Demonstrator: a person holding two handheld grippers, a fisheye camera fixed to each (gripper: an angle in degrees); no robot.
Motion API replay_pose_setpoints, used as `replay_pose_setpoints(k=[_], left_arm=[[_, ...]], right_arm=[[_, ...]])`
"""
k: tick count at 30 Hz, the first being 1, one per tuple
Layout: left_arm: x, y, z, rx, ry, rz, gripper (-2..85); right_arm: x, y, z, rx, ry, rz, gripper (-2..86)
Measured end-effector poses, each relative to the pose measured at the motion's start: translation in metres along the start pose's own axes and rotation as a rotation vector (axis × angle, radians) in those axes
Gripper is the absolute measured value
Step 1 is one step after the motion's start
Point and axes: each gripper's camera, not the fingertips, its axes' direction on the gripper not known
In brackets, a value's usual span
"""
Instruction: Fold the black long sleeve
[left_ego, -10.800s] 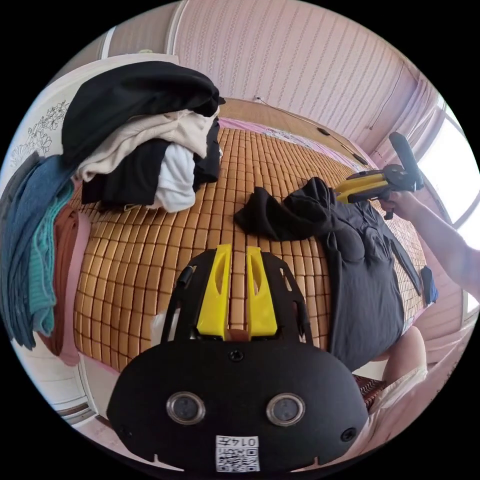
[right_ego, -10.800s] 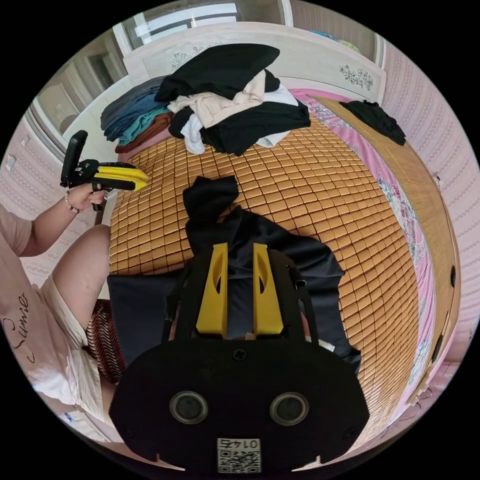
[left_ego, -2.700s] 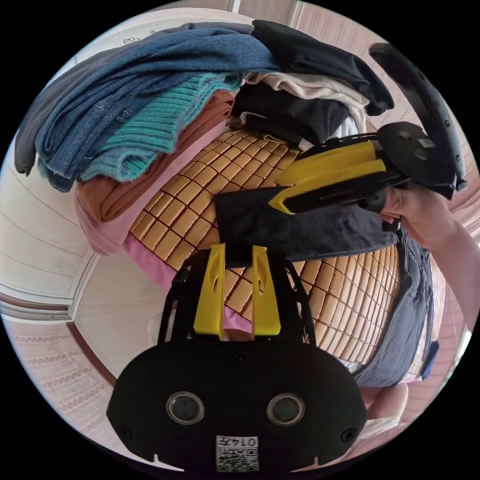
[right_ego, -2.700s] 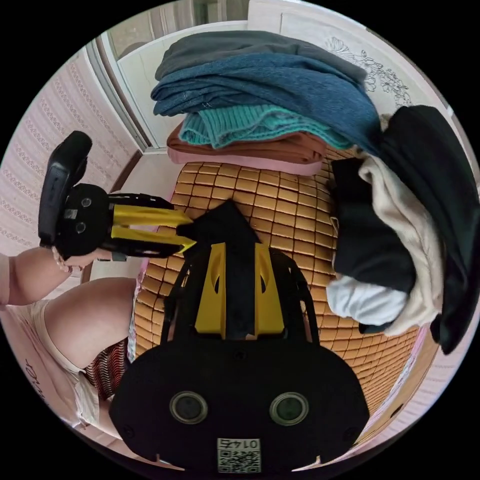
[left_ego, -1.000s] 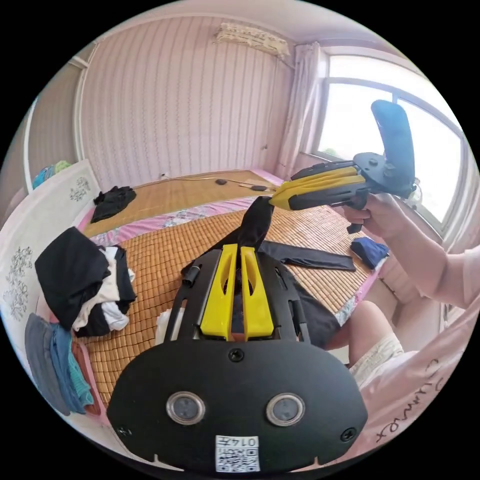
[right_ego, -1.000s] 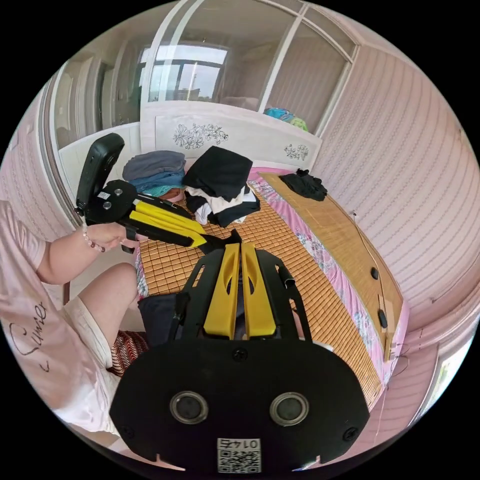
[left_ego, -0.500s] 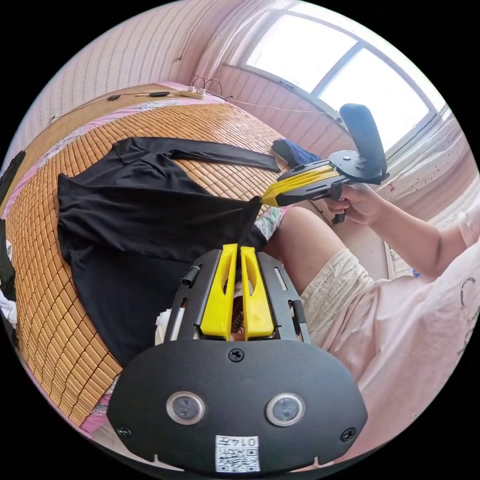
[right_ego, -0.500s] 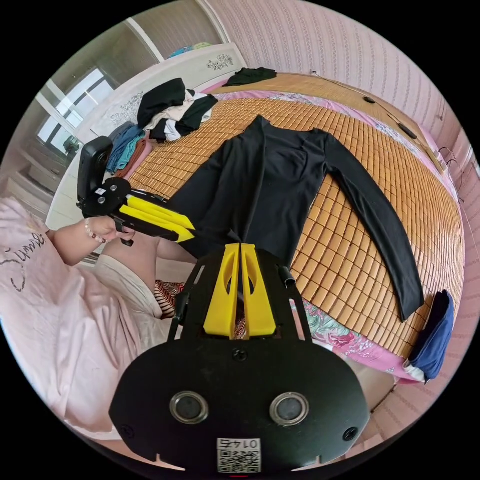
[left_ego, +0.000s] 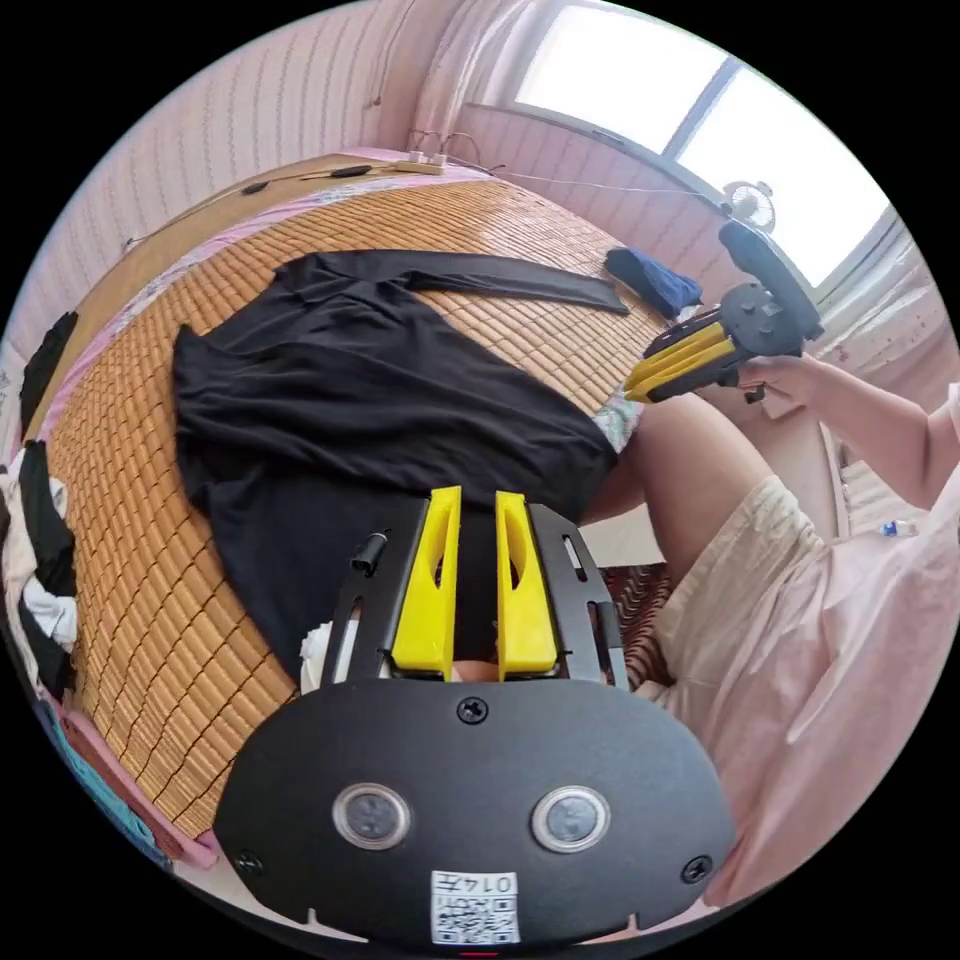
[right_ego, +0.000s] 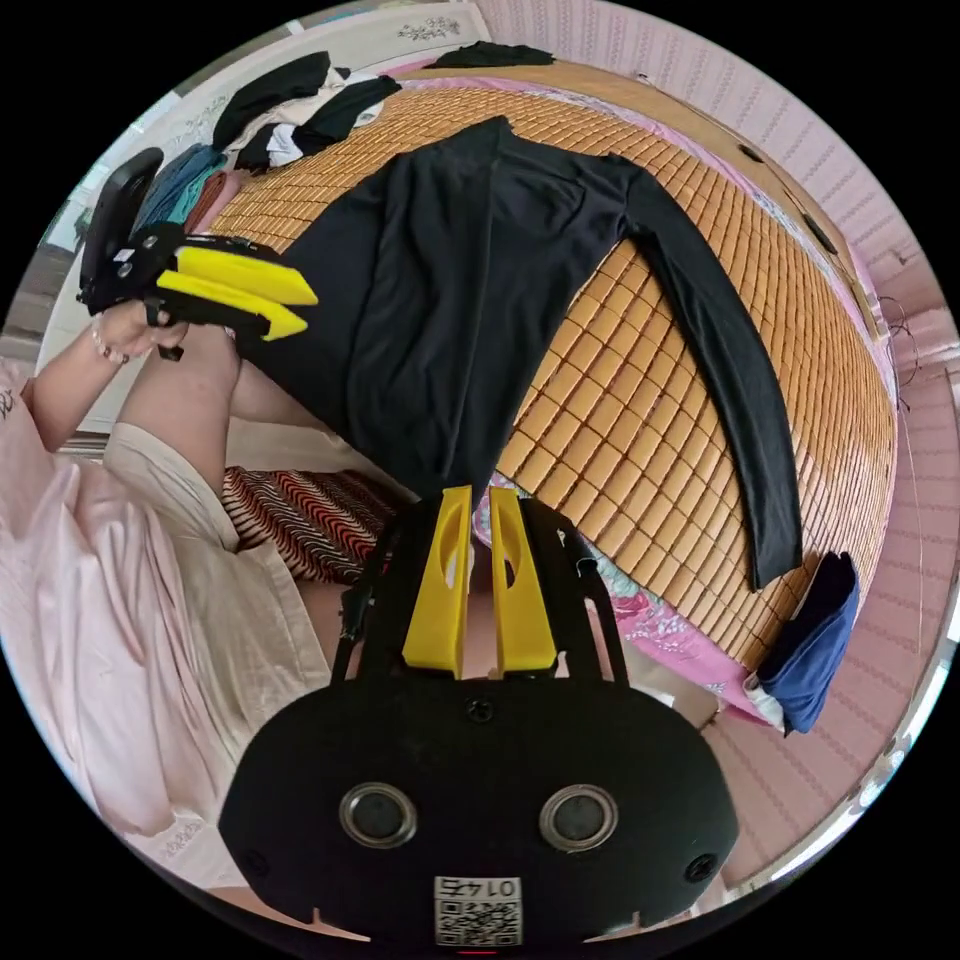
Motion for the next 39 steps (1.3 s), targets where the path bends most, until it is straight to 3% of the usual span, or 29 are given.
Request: replay_pose_setpoints(k=[2,7,13,16,25,39], left_arm=[[-0.061,-0.003,-0.007,-0.004,-0.146,-0.133,5.2],[-0.146,-0.037,-0.006,0.005,-0.303,-0.253,5.0],[-0.177,-0.087,0.035,-0.078,-0.261,-0.210,7.4],[-0.181,-0.100,0.058,-0.127,-0.257,-0.178,6.3],[-0.177,-0.125,0.073,-0.147,-0.262,-0.119,-0.3],[-0.195,-0.149,0.082,-0.180,-0.272,-0.144,-0.4]], right_arm=[[0.013,-0.040,-0.010,0.092,-0.028,-0.044,3.5],[0.040,-0.215,-0.020,0.331,-0.124,-0.177,5.7],[0.080,-0.384,0.035,0.268,-0.197,-0.048,8.6],[0.095,-0.425,0.064,0.219,-0.249,0.018,8.7],[0.089,-0.466,0.083,0.189,-0.205,-0.123,0.6],[0.076,-0.500,0.092,0.121,-0.156,-0.211,1.5]])
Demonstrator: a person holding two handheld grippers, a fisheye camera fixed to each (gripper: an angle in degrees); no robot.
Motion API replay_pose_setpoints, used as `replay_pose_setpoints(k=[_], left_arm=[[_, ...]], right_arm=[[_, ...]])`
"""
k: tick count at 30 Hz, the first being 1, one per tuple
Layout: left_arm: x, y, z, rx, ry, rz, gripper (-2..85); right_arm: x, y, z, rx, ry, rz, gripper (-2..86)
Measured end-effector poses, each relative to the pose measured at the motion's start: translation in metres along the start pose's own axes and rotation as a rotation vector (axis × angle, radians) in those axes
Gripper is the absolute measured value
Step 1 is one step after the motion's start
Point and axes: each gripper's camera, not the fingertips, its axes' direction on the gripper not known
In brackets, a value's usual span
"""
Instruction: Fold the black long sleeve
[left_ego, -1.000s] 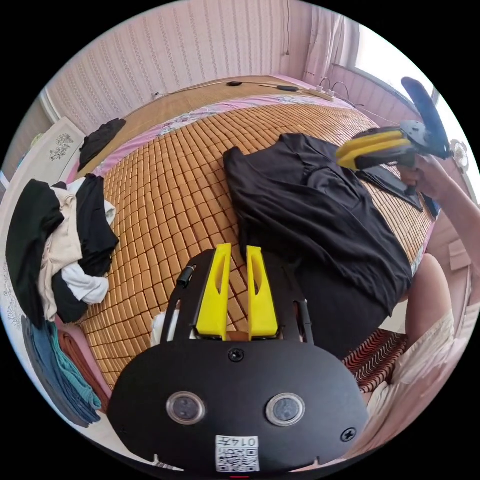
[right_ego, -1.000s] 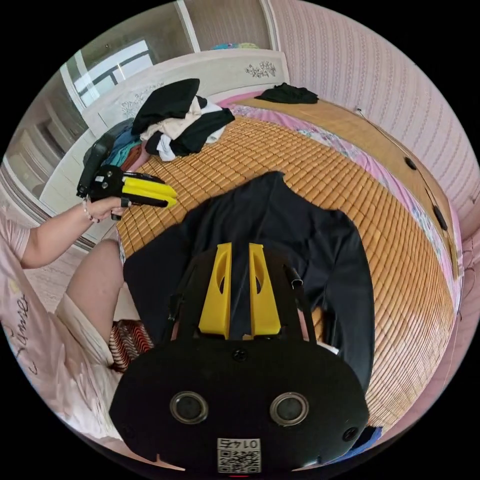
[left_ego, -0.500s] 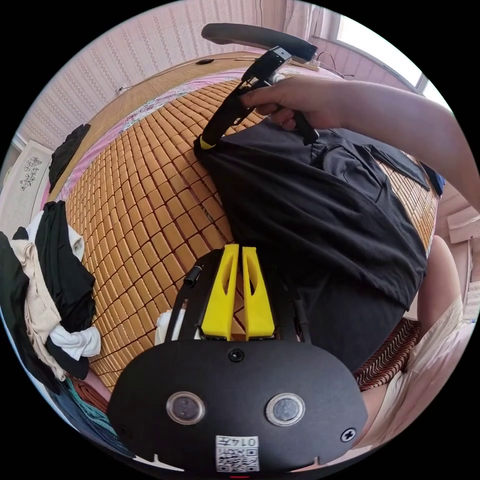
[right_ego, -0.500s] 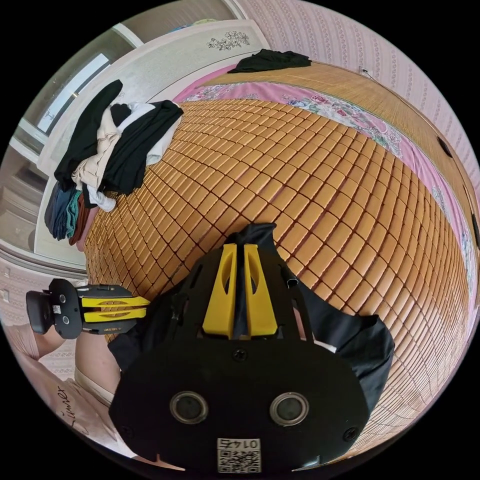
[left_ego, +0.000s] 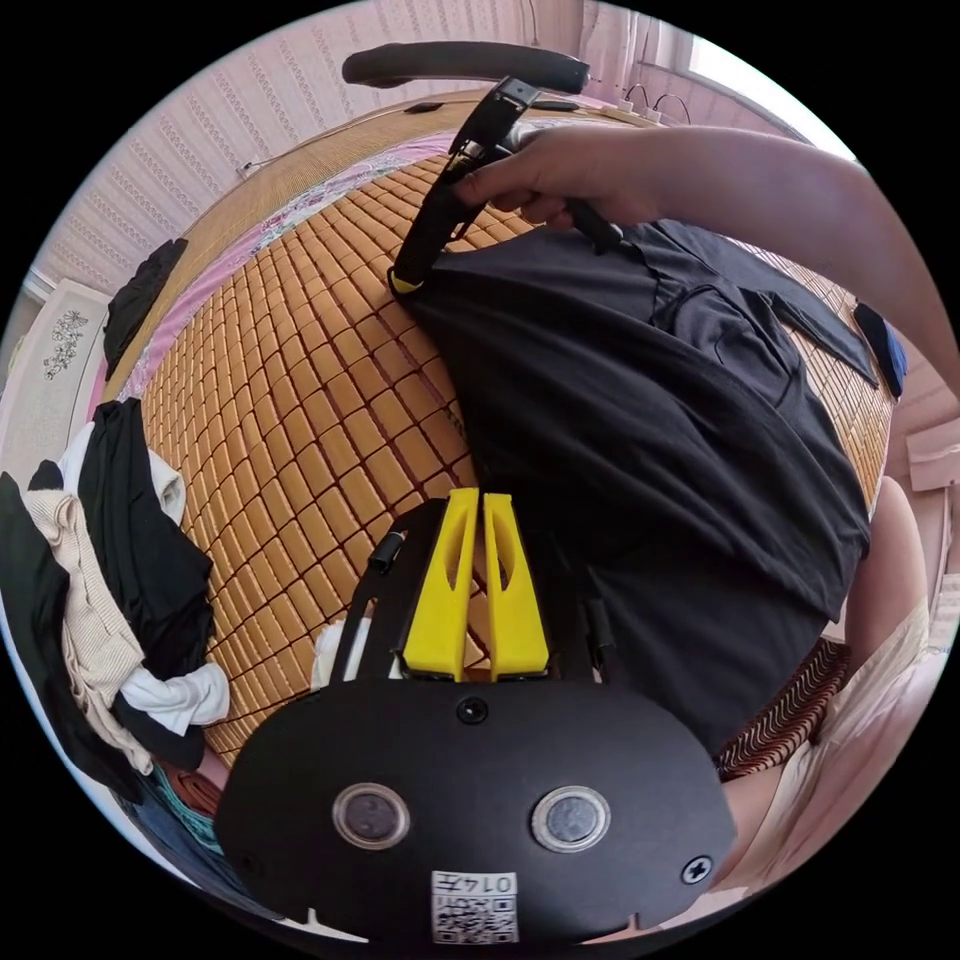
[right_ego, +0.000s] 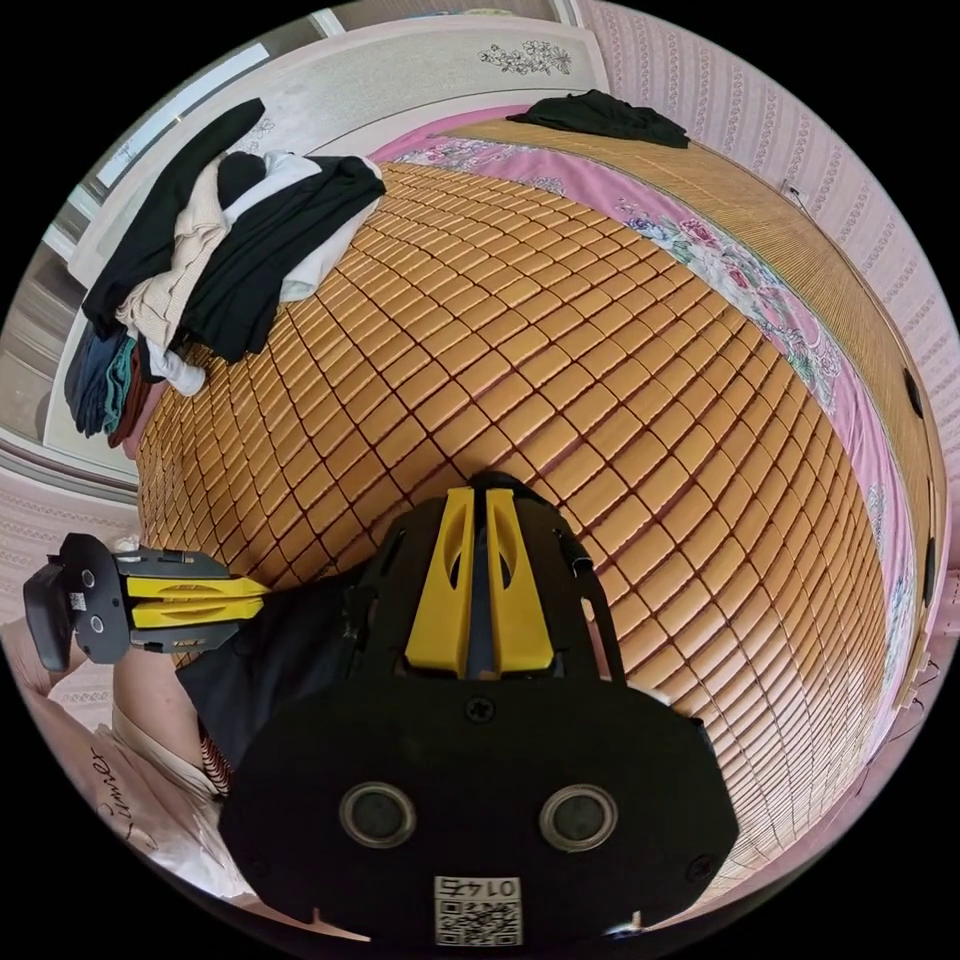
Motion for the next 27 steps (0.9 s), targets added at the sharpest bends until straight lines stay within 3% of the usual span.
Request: replay_pose_setpoints(k=[8,12,15,21,27], left_arm=[[-0.012,0.007,-0.007,0.029,0.061,-0.113,5.2],[-0.014,0.025,-0.026,0.045,-0.040,-0.162,4.6],[-0.015,0.044,-0.043,0.051,-0.042,-0.199,4.3],[0.061,0.031,-0.102,0.151,-0.031,-0.043,2.0],[0.190,-0.081,-0.115,0.224,0.174,0.240,-0.1]], right_arm=[[0.016,0.060,-0.077,0.097,0.106,0.072,7.7],[-0.031,0.183,-0.133,0.180,0.197,0.029,6.1],[-0.083,0.300,-0.143,0.129,0.242,0.031,4.7],[-0.104,0.530,-0.150,0.048,0.273,0.503,6.1],[-0.074,0.692,-0.172,0.147,0.378,0.958,7.0]])
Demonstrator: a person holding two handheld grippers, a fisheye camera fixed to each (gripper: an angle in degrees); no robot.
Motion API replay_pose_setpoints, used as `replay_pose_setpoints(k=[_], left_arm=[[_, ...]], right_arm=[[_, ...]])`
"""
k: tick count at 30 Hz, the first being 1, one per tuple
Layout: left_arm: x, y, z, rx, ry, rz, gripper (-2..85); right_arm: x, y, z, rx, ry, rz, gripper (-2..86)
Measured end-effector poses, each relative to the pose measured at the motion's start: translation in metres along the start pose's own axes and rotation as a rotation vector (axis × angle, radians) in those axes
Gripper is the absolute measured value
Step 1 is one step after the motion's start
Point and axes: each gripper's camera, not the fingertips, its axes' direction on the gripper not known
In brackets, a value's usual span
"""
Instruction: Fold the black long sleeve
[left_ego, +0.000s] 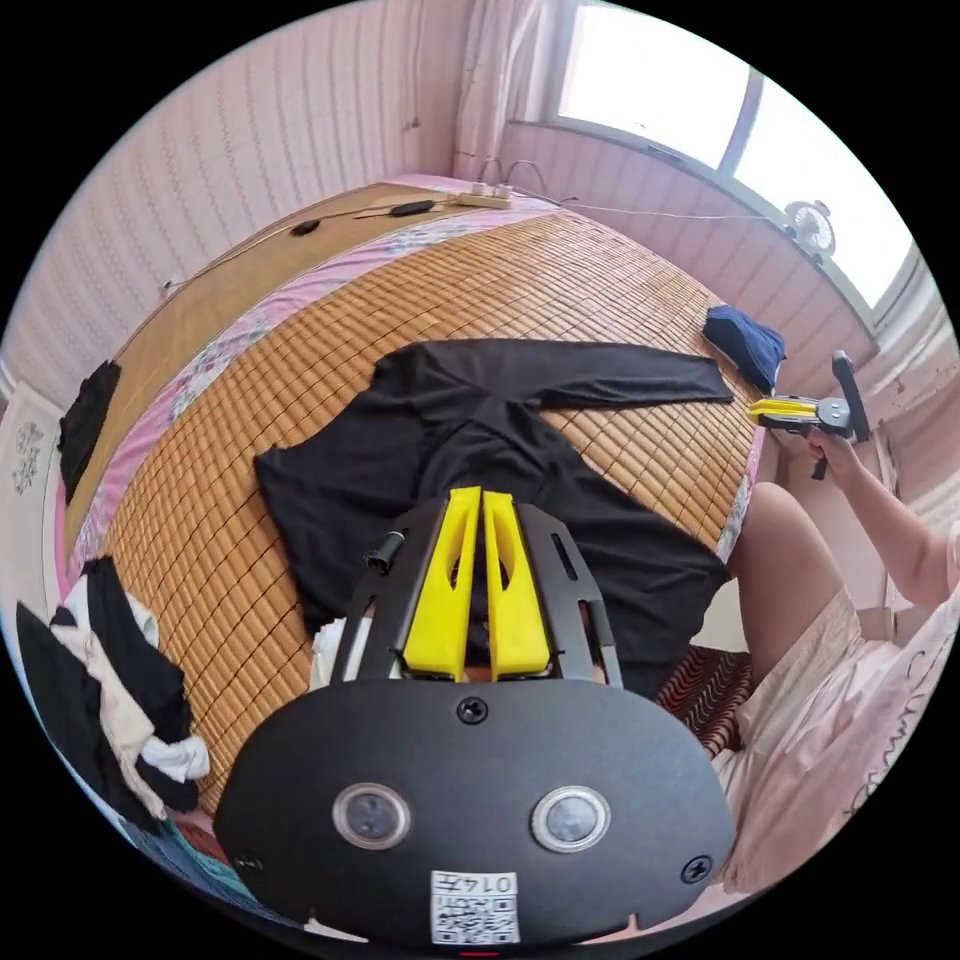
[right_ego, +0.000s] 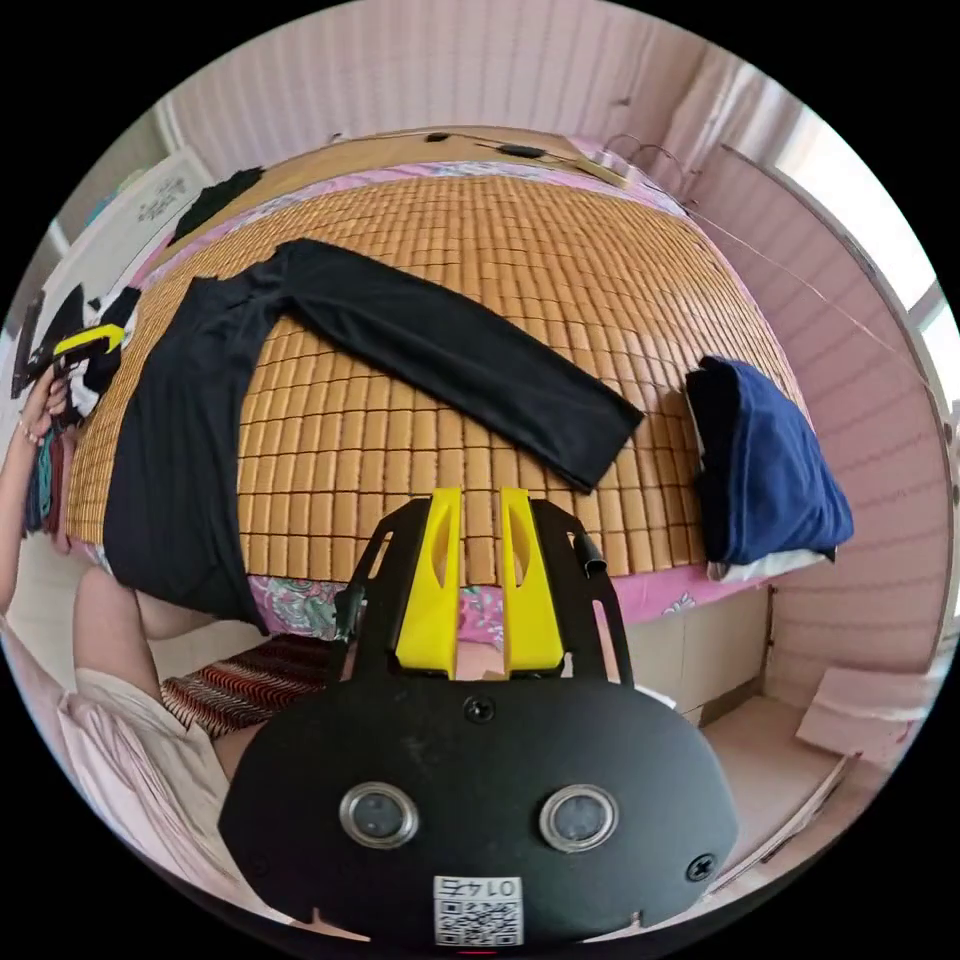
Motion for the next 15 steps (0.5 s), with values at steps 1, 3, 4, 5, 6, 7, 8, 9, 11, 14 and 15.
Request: replay_pose_setpoints(k=[1,3,4,5,6,7,8,9,11,14,15], left_arm=[[0.024,-0.031,0.014,-0.007,0.024,0.063,0.3],[0.061,-0.076,0.036,-0.015,0.064,0.146,1.2],[0.084,-0.102,0.052,-0.019,0.083,0.203,2.0],[0.106,-0.127,0.068,-0.034,0.098,0.248,3.2],[0.117,-0.138,0.076,-0.038,0.105,0.272,3.7],[0.137,-0.158,0.091,-0.048,0.115,0.320,4.4],[0.152,-0.175,0.105,-0.063,0.128,0.350,5.1],[0.159,-0.183,0.113,-0.078,0.136,0.358,5.4],[0.176,-0.210,0.140,-0.116,0.103,0.373,6.6],[0.189,-0.233,0.164,-0.138,0.050,0.385,7.1],[0.191,-0.237,0.169,-0.148,0.036,0.388,7.1]], right_arm=[[0.019,0.008,0.000,0.027,-0.014,0.053,7.2],[0.040,0.016,0.002,0.053,-0.038,0.105,7.3],[0.052,0.018,0.003,0.080,-0.049,0.131,7.4],[0.057,0.018,0.004,0.092,-0.053,0.141,7.4],[0.066,0.016,0.006,0.108,-0.066,0.149,7.5],[0.075,0.011,0.009,0.120,-0.074,0.155,7.6],[0.080,0.008,0.010,0.127,-0.079,0.159,7.7],[0.088,0.001,0.013,0.141,-0.093,0.160,8.0],[0.100,-0.009,0.018,0.143,-0.098,0.162,8.3],[0.111,-0.018,0.029,0.129,-0.092,0.144,8.6],[0.112,-0.018,0.034,0.107,-0.078,0.127,8.2]])
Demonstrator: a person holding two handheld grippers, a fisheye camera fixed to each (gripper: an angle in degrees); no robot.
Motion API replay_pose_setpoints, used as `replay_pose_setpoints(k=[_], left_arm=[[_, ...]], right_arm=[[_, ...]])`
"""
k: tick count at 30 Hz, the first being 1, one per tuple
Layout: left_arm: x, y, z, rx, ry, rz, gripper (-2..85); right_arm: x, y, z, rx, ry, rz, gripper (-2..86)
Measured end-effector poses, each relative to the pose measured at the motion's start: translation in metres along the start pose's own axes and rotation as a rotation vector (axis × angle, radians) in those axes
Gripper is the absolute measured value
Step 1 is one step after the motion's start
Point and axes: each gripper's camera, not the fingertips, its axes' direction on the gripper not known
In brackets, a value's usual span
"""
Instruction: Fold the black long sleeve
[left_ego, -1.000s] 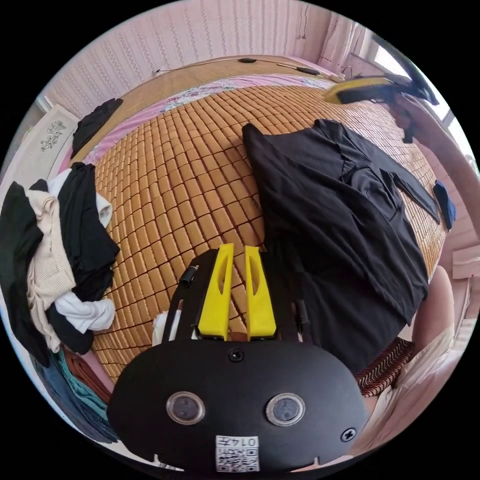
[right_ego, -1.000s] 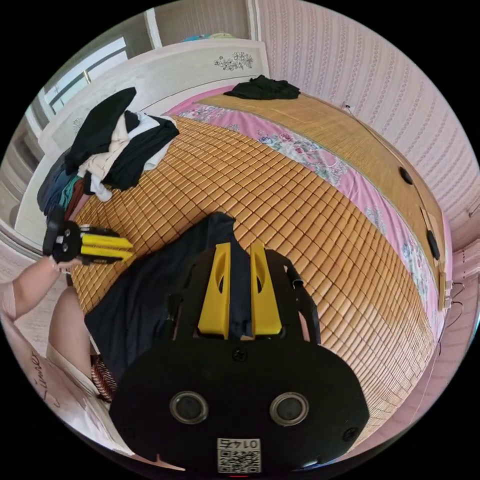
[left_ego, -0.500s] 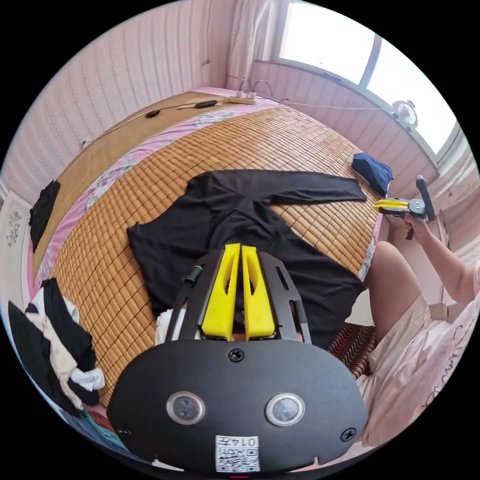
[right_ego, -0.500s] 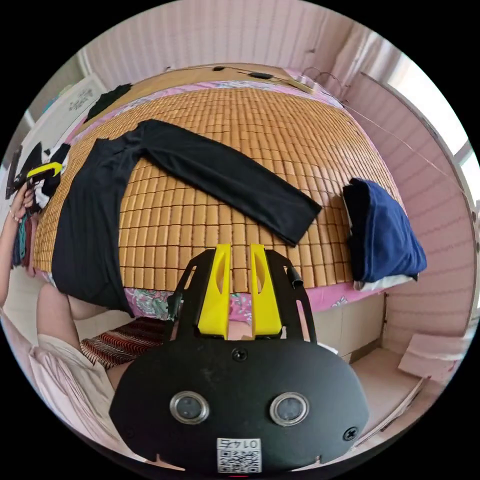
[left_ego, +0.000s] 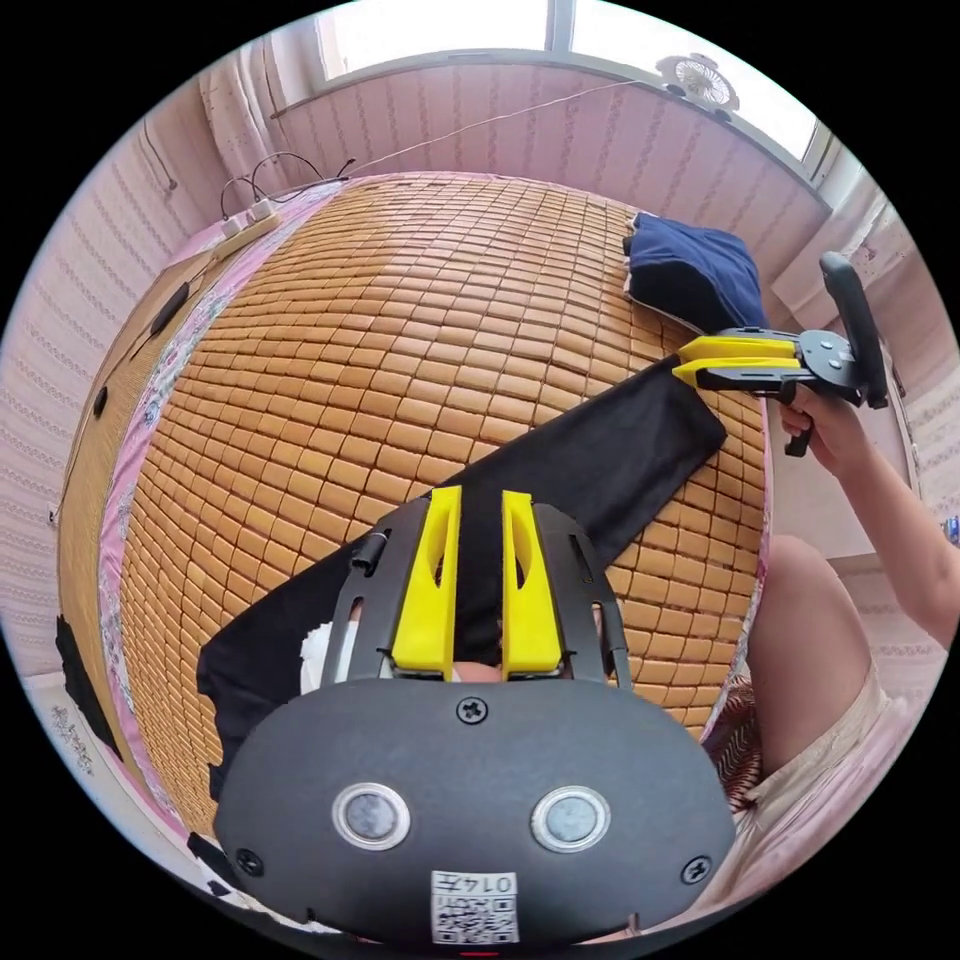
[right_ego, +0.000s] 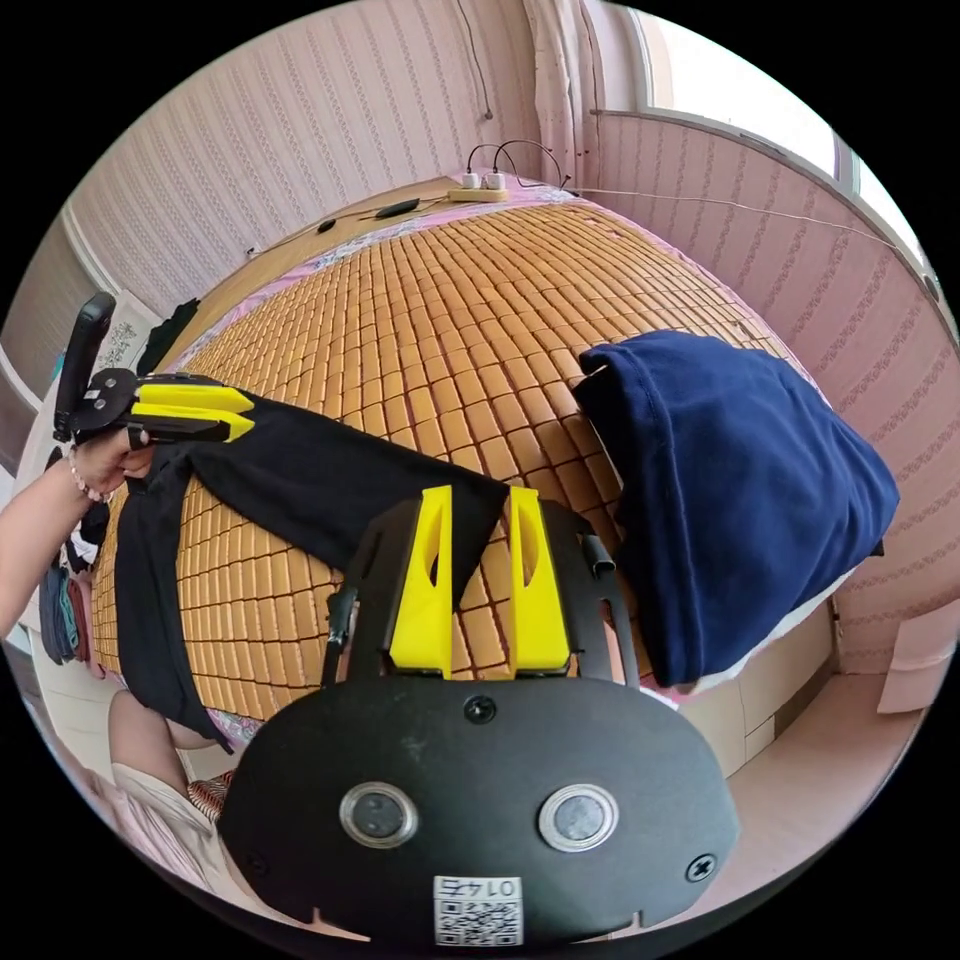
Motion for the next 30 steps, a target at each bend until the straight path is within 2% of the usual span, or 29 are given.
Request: replay_pose_setpoints(k=[4,8,11,14,17,22,24,27,30], left_arm=[[0.006,-0.019,0.027,-0.092,-0.034,0.042,5.2],[0.017,-0.022,0.027,-0.116,-0.064,0.082,-0.3],[0.022,-0.020,0.023,-0.109,-0.098,0.104,-0.8],[0.005,-0.009,0.006,-0.054,-0.029,0.018,-0.9],[-0.019,0.013,-0.030,0.032,0.003,-0.058,-1.0],[-0.058,0.087,-0.116,0.170,0.015,-0.148,-1.0],[-0.068,0.130,-0.153,0.224,0.015,-0.189,-1.0],[-0.074,0.215,-0.197,0.262,-0.005,-0.274,-0.9],[-0.068,0.305,-0.203,0.211,-0.053,-0.363,-0.7]], right_arm=[[0.001,0.011,0.000,0.012,0.056,-0.052,1.5],[-0.003,0.022,-0.002,0.021,0.089,-0.102,-0.4],[-0.001,0.030,-0.014,0.059,0.038,-0.108,-0.7],[0.002,0.040,-0.040,0.129,-0.041,-0.114,-0.8],[-0.003,0.051,-0.083,0.226,-0.162,-0.169,-0.7],[-0.047,0.063,-0.169,0.397,-0.578,-0.343,-0.2],[-0.082,0.065,-0.195,0.423,-0.686,-0.446,-0.2],[-0.163,0.074,-0.218,0.371,-0.872,-0.676,0.0],[-0.260,0.098,-0.206,0.181,-1.000,-0.882,0.2]])
